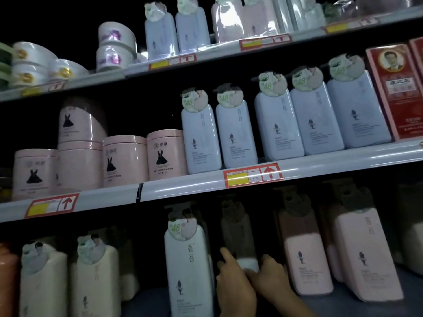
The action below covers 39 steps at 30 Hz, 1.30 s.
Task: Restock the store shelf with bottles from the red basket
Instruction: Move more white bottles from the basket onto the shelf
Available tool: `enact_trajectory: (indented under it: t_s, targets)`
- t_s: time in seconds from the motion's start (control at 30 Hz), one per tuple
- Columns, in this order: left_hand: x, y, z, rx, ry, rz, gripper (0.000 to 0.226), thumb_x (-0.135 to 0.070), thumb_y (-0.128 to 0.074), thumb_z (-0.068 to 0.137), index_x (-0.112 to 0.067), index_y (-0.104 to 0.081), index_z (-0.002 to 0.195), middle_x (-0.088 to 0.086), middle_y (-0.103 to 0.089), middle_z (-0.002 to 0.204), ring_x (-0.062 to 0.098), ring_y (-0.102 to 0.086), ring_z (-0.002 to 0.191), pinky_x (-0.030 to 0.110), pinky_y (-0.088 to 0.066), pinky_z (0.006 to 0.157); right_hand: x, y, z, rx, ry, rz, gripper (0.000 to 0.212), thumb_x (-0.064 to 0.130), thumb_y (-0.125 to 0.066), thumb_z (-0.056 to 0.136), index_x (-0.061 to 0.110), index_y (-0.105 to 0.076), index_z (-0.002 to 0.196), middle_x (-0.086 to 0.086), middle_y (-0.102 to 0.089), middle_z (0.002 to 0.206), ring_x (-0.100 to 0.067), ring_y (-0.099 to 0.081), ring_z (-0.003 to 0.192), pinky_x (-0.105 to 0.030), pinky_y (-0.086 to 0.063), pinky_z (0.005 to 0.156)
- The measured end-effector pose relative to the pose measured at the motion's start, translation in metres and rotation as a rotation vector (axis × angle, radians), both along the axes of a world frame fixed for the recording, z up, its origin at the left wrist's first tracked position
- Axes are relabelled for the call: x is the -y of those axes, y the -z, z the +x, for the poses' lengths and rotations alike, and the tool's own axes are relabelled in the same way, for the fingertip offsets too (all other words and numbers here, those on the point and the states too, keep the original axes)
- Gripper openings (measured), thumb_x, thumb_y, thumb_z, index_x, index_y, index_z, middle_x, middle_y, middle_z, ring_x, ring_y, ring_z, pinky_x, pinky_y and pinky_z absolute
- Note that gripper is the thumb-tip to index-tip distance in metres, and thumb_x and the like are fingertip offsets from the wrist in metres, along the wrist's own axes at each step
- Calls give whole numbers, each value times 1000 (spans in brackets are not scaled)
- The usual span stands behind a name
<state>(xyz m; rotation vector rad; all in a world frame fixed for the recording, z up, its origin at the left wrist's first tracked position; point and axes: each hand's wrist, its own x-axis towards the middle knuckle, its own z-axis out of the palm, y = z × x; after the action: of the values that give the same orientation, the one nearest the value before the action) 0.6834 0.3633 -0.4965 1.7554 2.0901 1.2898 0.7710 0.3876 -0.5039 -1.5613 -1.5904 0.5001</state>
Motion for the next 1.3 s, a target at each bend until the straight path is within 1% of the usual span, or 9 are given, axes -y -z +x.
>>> enact_trajectory:
  t_s: [0.2, 0.4, 0.53, 0.63, 0.73, 0.9, 1.0, 1.13, 1.3]
  targets:
    - [34, 7, 7, 58, 73, 189, 58, -19, -45, 100, -30, -17, 150, 3, -49, 139, 19, -58, 113, 31, -47, 92, 45, -4, 11, -54, -5, 107, 36, 38, -64, 94, 12, -62, 118, -5, -72, 114, -16, -64, 95, -24, -44, 74]
    - [94, 16, 0, 62, 320, 305, 46, -13, -58, 92, -32, -41, 130, 0, -58, 126, 17, -58, 104, 31, -50, 80, 121, 7, 16, -149, -33, 242, 21, 31, -62, 97, 14, -72, 102, 0, -75, 95, -15, -70, 94, -30, -55, 82]
    - [141, 41, -14, 107, 471, 401, 39, -12, -62, 87, -27, -52, 122, -3, -63, 120, 13, -60, 102, 23, -46, 80, 178, 34, 13, -167, -97, 341, 18, 29, -59, 99, 18, -72, 92, 8, -72, 80, 4, -65, 76, -16, -48, 68]
    - [181, 86, -34, 65, 607, 427, 31, -14, -63, 87, -24, -56, 115, -6, -63, 110, 7, -61, 93, 22, -50, 78, 222, 75, 14, -138, -192, 227, 23, 36, -56, 101, 21, -70, 91, 6, -71, 78, -1, -69, 74, -17, -53, 65]
    - [220, 168, -62, -108, 706, 239, 26, -27, -58, 89, -33, -51, 113, -19, -52, 101, -1, -54, 86, 11, -43, 70, 253, 145, 30, 119, -353, -112, 31, 48, -50, 101, 22, -67, 94, 1, -71, 85, -10, -69, 74, -28, -56, 63]
    - [282, 312, -100, -255, 878, -387, 36, -25, -63, 80, -27, -59, 116, -9, -66, 115, 9, -63, 103, 33, -51, 86, 275, 265, 39, 627, -590, -678, 24, 28, -59, 99, 8, -72, 104, -2, -68, 91, -12, -58, 85, -27, -43, 74]
    - [304, 369, -109, -284, 858, -632, 39, -25, -67, 81, -22, -60, 119, -3, -66, 120, 17, -62, 111, 32, -48, 93, 277, 322, 31, 714, -606, -842, 35, 33, -58, 100, 3, -69, 115, -13, -71, 111, -22, -63, 101, -27, -43, 80]
    - [314, 417, -111, -469, 941, -975, 33, -31, -65, 85, -28, -58, 117, 0, -64, 123, 20, -62, 115, 35, -49, 99, 279, 393, 22, 1150, -576, -885, 54, 37, -56, 99, 11, -47, 146, -13, -44, 155, -30, -46, 140, -41, -43, 110]
    - [309, 433, -104, -633, 1102, -1021, 49, -43, -65, 85, -34, -48, 130, -1, -61, 135, 23, -60, 123, 42, -48, 102, 275, 433, 36, 999, -483, -1160, 53, 32, -65, 95, 5, -53, 139, -15, -64, 135, -29, -64, 120, -31, -50, 91]
